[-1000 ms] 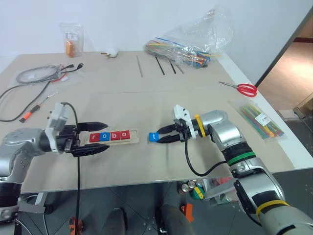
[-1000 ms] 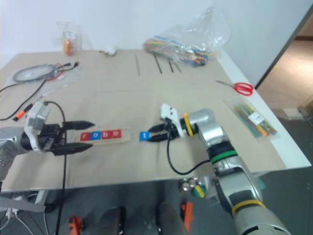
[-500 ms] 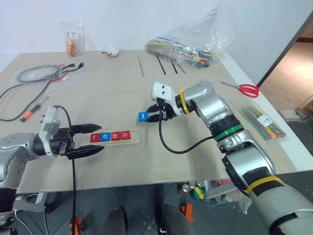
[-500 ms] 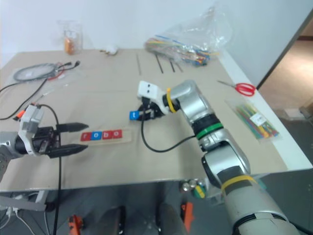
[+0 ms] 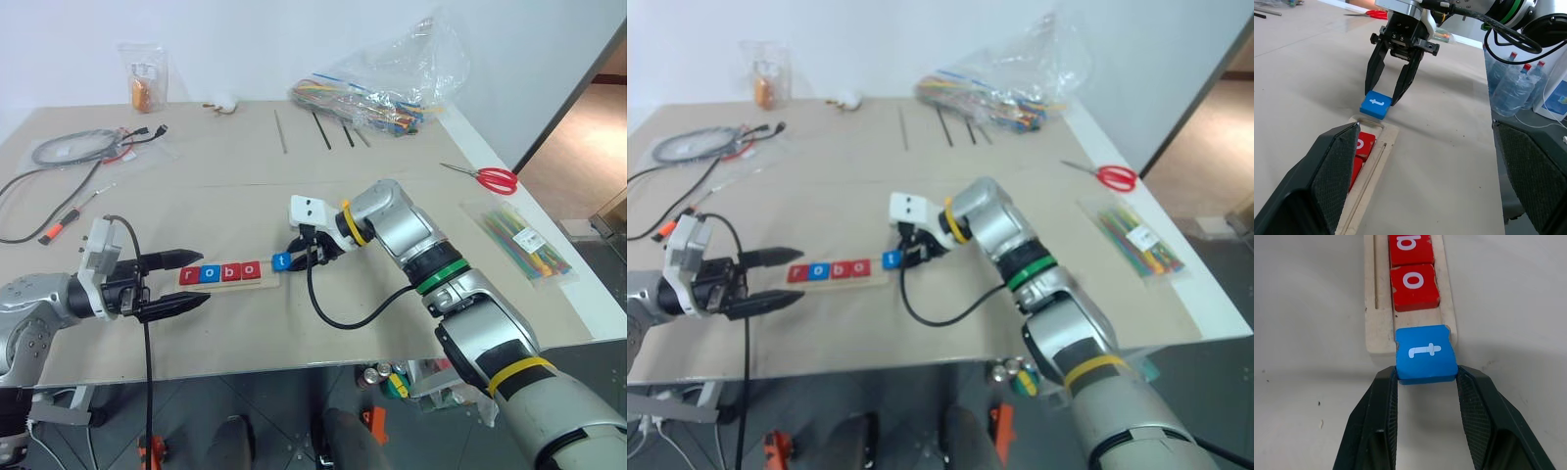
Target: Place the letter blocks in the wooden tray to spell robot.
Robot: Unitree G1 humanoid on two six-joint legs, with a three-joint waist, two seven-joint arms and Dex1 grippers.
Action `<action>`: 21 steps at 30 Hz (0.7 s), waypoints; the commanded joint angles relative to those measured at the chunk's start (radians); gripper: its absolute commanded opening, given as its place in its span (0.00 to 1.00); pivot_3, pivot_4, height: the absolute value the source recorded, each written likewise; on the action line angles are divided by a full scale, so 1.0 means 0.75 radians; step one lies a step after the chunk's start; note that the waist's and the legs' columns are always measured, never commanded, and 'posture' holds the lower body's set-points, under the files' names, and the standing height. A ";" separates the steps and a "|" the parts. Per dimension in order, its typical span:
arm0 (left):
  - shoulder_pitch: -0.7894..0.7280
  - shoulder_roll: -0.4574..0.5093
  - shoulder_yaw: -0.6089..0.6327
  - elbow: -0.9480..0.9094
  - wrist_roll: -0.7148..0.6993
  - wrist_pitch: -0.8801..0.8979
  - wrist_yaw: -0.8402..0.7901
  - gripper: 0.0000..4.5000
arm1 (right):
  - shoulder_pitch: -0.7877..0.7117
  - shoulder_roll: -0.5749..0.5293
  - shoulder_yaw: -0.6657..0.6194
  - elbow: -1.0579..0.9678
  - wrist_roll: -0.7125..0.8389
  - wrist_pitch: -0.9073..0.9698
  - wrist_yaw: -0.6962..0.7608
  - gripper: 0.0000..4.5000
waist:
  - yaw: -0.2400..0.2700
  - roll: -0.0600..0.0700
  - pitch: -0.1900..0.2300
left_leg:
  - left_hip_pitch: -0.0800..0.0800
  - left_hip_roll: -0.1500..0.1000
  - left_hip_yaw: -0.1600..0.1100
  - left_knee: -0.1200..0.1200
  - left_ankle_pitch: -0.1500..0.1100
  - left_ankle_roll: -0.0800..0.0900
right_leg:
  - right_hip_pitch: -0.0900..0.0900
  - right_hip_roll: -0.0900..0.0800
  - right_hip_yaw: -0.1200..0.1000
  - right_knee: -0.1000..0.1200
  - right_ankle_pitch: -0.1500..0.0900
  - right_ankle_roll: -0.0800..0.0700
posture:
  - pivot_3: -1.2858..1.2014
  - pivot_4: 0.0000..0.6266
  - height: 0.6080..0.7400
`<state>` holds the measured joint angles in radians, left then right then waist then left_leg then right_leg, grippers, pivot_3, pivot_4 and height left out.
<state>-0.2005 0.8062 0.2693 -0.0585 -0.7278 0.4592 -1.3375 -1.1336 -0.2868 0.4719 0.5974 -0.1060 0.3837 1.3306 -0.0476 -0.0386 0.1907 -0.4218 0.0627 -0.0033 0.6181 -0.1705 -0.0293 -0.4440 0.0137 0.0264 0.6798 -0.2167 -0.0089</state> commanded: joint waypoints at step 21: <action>0.056 0.069 0.071 -0.024 0.022 -0.071 -0.015 1.00 | -0.086 0.107 0.039 0.079 -0.067 -0.017 -0.020 0.27 | 0.000 0.000 0.000 | 0.000 0.000 -0.001 0.000 0.000 0.000 | 0.000 0.000 -0.001 0.000 0.000 -0.001 | 0.52 0.24 1.00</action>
<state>-0.1611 0.8387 0.2771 -0.0627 -0.7064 0.4198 -1.3446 -1.1629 -0.2160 0.5027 0.6550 -0.1510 0.3853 1.3207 -0.0479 -0.0386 0.1907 -0.4217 0.0630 -0.0042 0.6181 -0.1705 -0.0294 -0.4440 0.0137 0.0253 0.6799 -0.2169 -0.0101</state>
